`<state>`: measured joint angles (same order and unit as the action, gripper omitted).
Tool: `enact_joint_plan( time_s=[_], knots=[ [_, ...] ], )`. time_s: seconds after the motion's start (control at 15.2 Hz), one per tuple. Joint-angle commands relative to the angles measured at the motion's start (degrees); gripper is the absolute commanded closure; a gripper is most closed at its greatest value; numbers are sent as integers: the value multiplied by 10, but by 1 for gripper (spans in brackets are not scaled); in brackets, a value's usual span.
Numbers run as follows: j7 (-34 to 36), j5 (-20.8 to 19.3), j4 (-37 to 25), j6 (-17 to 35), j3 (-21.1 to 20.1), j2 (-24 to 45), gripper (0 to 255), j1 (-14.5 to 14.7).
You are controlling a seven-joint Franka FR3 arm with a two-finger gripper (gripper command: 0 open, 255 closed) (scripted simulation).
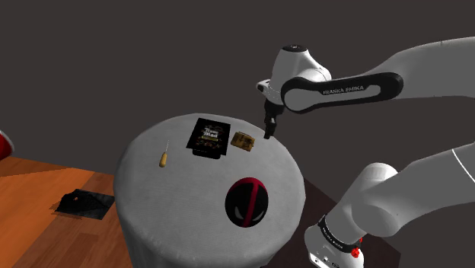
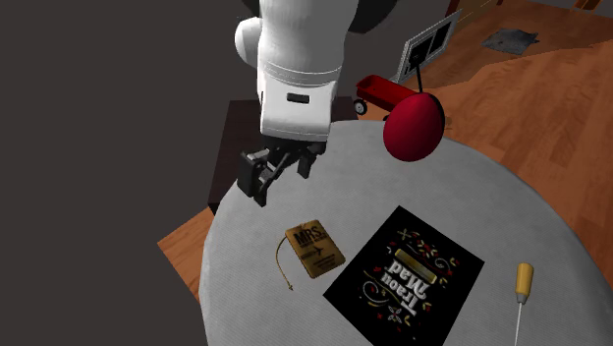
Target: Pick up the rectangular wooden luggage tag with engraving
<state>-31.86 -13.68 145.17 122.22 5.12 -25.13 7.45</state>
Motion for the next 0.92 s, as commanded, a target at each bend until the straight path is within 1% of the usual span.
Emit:
enact_joint_plan(
  time_s=[0.0, 0.13, 0.2, 0.66, 0.79, 0.86],
  knots=[
    [-51, -17, 6, 43, 7, 31, 0, 10],
    [-95, -32, 6, 87, 13, 71, 0, 19],
    [-102, -34, 6, 94, 13, 77, 0, 20],
    [-85, -49, 32, 160, 15, 118, 0, 15],
    [-85, -49, 32, 160, 15, 118, 0, 15],
    [-84, -49, 32, 160, 15, 119, 255, 15]
  ],
)
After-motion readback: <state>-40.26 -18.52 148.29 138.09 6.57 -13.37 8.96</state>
